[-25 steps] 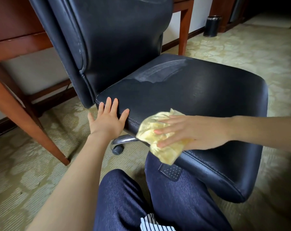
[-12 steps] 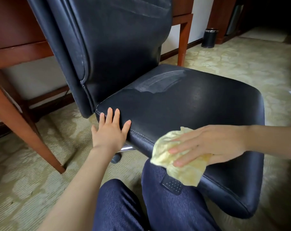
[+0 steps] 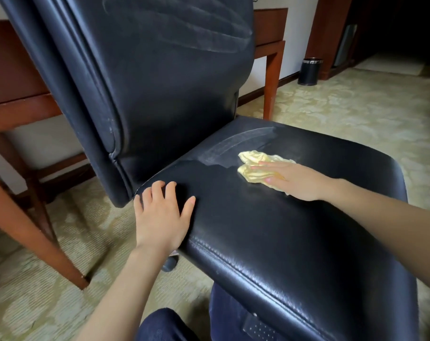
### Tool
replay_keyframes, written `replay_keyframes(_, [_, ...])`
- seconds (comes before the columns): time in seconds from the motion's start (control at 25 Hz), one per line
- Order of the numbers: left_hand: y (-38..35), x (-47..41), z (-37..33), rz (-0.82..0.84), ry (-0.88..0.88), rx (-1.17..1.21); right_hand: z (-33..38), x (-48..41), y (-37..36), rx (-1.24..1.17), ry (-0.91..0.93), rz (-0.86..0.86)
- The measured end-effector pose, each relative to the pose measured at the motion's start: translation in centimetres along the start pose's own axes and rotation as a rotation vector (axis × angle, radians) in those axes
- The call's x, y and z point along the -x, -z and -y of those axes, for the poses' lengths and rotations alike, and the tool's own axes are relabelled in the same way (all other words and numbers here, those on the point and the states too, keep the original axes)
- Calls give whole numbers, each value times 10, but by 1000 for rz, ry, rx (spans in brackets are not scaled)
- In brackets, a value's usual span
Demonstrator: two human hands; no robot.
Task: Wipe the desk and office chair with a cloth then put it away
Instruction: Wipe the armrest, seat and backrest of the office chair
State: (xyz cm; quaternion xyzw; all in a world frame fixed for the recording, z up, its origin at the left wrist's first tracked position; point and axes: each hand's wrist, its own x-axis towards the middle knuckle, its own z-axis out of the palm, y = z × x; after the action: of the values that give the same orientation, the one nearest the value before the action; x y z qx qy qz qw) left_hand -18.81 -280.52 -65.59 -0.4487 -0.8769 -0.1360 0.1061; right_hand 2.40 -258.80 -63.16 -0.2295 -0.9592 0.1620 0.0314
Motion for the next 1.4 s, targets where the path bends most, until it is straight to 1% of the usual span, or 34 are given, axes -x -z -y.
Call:
replay_keyframes(0.04, [-3,-7,-4,12,-10,31,-8,-5,0,16,-54,-35])
replay_keyframes(0.16, [-14,-33,-17,102,-59,73,-33,-17,6,-11,-308,-152])
replay_keyframes(0.24, [-19,-47,-18,173,-81,62,-50,-24,9,59,-446,-190])
replay_keyframes(0.32, [-24,-56,-18,218,-61,81,-62,-36,12,102,-576,-247])
replay_keyframes(0.44, [-29,-55,-18,201,-44,91,-63,-64,11,138,-755,-368])
replay_keyframes(0.48, [-30,-54,-18,184,-48,79,-56,-75,11,122,-793,-378])
replay_keyframes(0.52, [-30,-54,-18,170,-53,63,-47,-85,9,101,-788,-369])
replay_keyframes(0.56, [-31,-54,-18,159,-55,48,-38,-95,4,110,-723,-347])
replay_keyframes(0.68, [-31,-57,-17,147,-50,29,-8,-107,-17,165,-426,-198])
replay_keyframes(0.72, [-31,-56,-17,145,-52,27,1,-104,-21,159,-339,-187])
replay_keyframes(0.84, [-30,-55,-17,150,-51,35,23,-78,-25,47,-69,-229])
replay_keyframes(0.88, [-30,-55,-17,150,-49,42,29,-65,-26,10,2,-218])
replay_keyframes(0.96, [-29,-55,-17,145,-49,54,35,-38,-29,-56,89,-134])
replay_keyframes(1.04, [-28,-55,-17,145,-51,61,33,-15,-29,-92,77,-34])
replay_keyframes(1.12, [-27,-56,-18,146,-56,66,28,-1,-18,-73,-16,8])
replay_keyframes(1.28, [-27,-55,-18,133,-54,83,12,-10,1,-37,-76,-43])
replay_keyframes(1.4, [-27,-54,-18,135,-49,93,-5,-38,3,58,-201,-91])
